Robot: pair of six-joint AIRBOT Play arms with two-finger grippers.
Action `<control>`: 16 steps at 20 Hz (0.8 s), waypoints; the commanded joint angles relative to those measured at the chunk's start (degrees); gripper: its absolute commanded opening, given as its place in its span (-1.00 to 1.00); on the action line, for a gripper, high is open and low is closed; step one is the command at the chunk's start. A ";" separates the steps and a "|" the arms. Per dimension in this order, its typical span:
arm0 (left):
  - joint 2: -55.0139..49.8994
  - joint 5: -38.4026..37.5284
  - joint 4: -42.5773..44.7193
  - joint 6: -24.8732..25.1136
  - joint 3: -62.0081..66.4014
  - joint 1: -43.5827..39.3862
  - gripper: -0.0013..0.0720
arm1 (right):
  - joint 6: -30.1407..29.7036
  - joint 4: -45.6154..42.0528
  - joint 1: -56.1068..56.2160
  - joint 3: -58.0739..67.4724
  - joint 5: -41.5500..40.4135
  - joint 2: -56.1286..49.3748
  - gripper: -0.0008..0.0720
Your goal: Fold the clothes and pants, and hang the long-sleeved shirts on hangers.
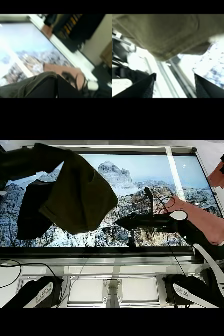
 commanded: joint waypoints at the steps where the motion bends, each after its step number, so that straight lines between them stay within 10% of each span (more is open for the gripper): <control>1: 0.02 5.09 -0.09 0.04 0.04 0.20 -0.89 | -6.43 11.76 0.79 -4.72 0.70 -2.67 0.52; 11: 0.39 5.14 -0.46 0.04 0.04 0.20 -0.89 | -20.20 36.92 2.05 -6.27 -6.91 -7.23 0.51; 16: 0.87 5.14 -0.44 0.04 0.04 0.20 -0.89 | -20.39 39.45 2.36 0.46 1.88 -16.22 0.33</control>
